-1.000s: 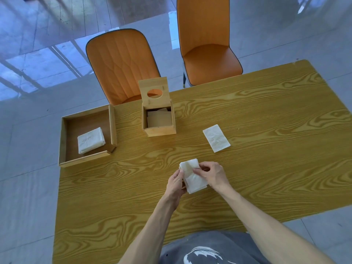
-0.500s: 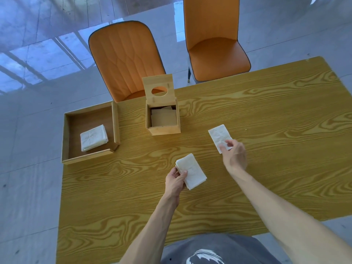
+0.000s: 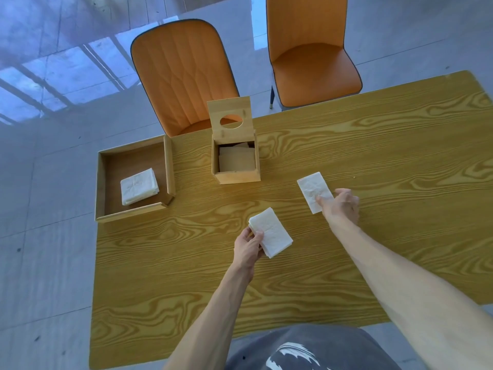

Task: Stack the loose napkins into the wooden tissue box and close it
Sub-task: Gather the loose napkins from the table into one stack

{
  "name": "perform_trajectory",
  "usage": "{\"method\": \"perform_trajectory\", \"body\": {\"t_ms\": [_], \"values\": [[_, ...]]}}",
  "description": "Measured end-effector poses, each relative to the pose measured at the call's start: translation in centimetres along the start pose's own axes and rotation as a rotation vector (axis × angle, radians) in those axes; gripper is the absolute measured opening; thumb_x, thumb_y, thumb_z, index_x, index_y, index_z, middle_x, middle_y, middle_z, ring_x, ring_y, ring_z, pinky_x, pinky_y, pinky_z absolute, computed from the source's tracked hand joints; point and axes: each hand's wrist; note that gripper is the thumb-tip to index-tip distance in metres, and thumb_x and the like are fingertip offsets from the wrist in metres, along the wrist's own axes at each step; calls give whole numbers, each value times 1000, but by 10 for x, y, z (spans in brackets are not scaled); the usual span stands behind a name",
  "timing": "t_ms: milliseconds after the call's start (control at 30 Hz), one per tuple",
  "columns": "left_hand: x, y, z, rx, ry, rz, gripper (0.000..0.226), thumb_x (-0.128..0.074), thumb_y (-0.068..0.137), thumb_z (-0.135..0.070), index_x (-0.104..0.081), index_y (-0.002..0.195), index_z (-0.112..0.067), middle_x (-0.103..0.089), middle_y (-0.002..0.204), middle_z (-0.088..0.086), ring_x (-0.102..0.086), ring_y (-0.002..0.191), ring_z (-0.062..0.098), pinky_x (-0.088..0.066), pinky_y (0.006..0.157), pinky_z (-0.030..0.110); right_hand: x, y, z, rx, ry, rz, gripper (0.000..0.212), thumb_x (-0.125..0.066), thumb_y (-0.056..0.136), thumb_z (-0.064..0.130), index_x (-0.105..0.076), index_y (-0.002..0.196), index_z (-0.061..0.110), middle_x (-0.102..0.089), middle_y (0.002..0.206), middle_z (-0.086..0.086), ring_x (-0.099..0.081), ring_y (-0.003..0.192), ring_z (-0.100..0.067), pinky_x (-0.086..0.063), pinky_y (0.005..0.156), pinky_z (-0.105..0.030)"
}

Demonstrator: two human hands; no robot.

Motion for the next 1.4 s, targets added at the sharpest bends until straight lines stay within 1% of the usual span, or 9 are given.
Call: {"method": "perform_trajectory", "body": {"t_ms": [133, 267, 333, 567, 700, 833, 967, 1167, 1400], "values": [[0, -1, 3, 4, -12, 6, 20, -56, 99, -11, -57, 118, -17, -68, 106, 5, -68, 94, 20, -59, 74, 36, 2, -8, -2, 44, -78, -9, 38, -72, 81, 42, -62, 110, 19, -51, 127, -11, -51, 117, -30, -37, 101, -43], [3, -4, 5, 6, -21, 8, 23, -54, 100, -12, -57, 122, -15, -68, 107, 6, -67, 96, 21, -58, 77, 38, 4, -24, -5, 198, -49, -37, 23, -71, 84, 27, -61, 103, 17, -67, 103, -3, -59, 89, -21, -44, 82, -37], [5, -5, 6, 14, -28, 3, 27, -54, 100, -12, -57, 127, -13, -68, 110, 8, -66, 98, 23, -58, 76, 38, 6, -33, -7, 240, 82, 36, 24, -68, 86, 19, -62, 108, 13, -67, 99, -2, -60, 82, -19, -51, 69, -35], [12, -11, 10, 23, -64, -2, 25, -49, 102, -14, -58, 125, -11, -68, 106, 9, -66, 95, 24, -58, 79, 43, 2, -64, -14, 144, 533, 387, 33, -66, 91, 13, -60, 122, 5, -68, 102, -12, -69, 79, -19, -60, 61, -28], [14, -15, 13, 27, -79, -1, 22, -49, 102, -18, -62, 120, -13, -70, 108, 10, -68, 95, 26, -56, 85, 47, -8, -93, -19, 160, 523, 549, 29, -69, 90, 15, -62, 117, 6, -70, 95, -12, -69, 75, -22, -61, 61, -30], [17, -18, 15, 29, -124, 6, 22, -54, 100, -17, -65, 117, -10, -72, 107, 14, -69, 94, 30, -57, 79, 44, -26, -112, -27, 182, 483, 618, 29, -70, 89, 18, -64, 114, 5, -73, 96, -14, -69, 70, -15, -56, 54, -24], [17, -24, 15, 17, -191, 58, 18, -56, 98, -13, -68, 111, -9, -75, 89, 9, -70, 78, 24, -57, 71, 38, -38, -123, -30, 237, 373, 560, 24, -71, 88, 23, -66, 108, 12, -73, 94, -9, -67, 71, -13, -51, 51, -21], [20, -28, 11, 4, -255, 64, 19, -51, 98, -9, -67, 108, -10, -72, 90, 9, -67, 79, 23, -55, 69, 37, -45, -131, -26, 397, 142, 332, 22, -67, 87, 37, -69, 99, 19, -72, 90, 4, -67, 81, -14, -54, 69, -32], [23, -31, 8, 37, -363, 43, 19, -46, 100, -11, -64, 104, -8, -69, 89, 11, -65, 79, 23, -54, 69, 36, -56, -137, -25, 423, 58, 198, 29, -67, 85, 46, -65, 103, 23, -64, 100, 5, -61, 94, -16, -51, 75, -33]]}}
Point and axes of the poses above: each hand's wrist, its own y-axis towards the middle knuckle, its own x-axis out of the back of the hand, z = x × y
